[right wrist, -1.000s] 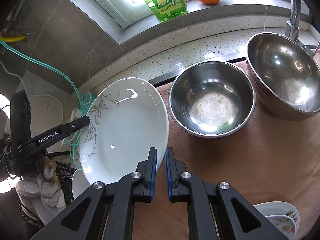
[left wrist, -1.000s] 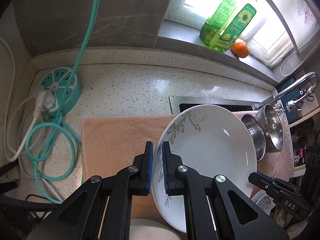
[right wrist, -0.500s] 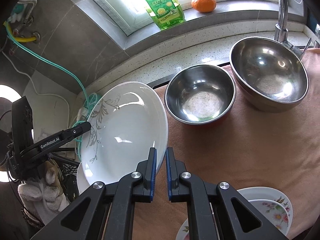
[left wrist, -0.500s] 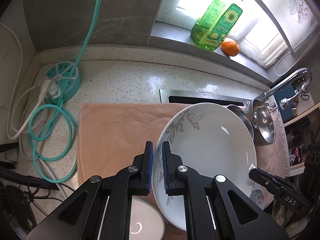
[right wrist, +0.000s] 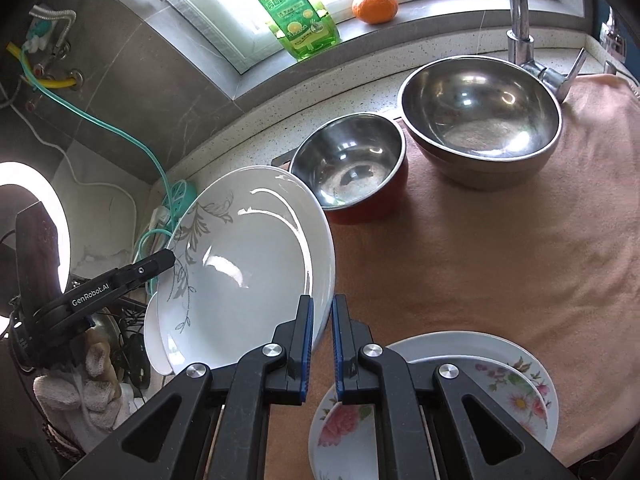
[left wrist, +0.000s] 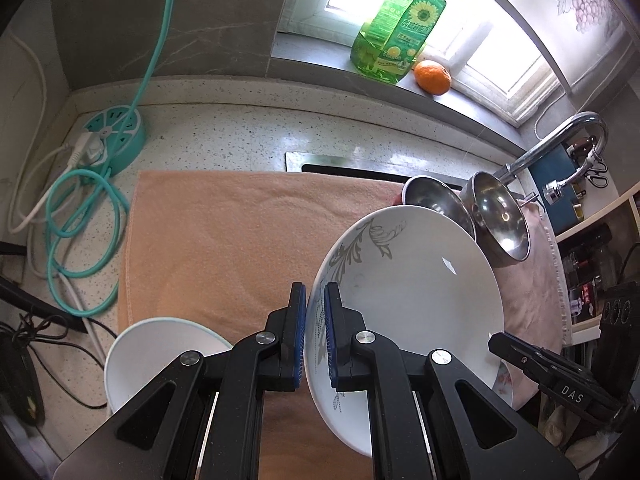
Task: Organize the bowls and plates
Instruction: 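Lift the white leaf-pattern plate with both tools toward the plate stack, then lower the white leaf-pattern plate onto the stack and open both tools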
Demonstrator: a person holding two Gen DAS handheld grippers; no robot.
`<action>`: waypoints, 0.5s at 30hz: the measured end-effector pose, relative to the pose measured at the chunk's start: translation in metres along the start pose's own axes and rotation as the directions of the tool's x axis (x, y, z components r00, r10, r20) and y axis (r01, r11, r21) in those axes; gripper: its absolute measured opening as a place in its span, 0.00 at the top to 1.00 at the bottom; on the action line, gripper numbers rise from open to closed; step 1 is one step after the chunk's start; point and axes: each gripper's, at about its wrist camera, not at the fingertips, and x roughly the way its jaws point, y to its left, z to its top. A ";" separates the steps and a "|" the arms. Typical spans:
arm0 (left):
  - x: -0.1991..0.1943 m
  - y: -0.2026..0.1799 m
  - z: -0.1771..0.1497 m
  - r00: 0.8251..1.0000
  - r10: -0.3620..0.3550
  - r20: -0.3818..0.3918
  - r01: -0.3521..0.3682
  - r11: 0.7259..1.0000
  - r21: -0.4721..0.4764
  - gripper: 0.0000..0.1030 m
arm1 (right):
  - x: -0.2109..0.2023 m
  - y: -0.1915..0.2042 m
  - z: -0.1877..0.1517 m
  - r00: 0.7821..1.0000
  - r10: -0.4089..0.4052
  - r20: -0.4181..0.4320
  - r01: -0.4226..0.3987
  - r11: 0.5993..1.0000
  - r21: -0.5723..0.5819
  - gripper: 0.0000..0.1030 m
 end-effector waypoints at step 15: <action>-0.013 -0.045 -0.051 1.000 0.000 0.025 0.000 0.999 -0.033 0.93 | -0.044 -0.039 -0.023 1.000 0.014 0.007 -0.014 0.999 -0.034 0.92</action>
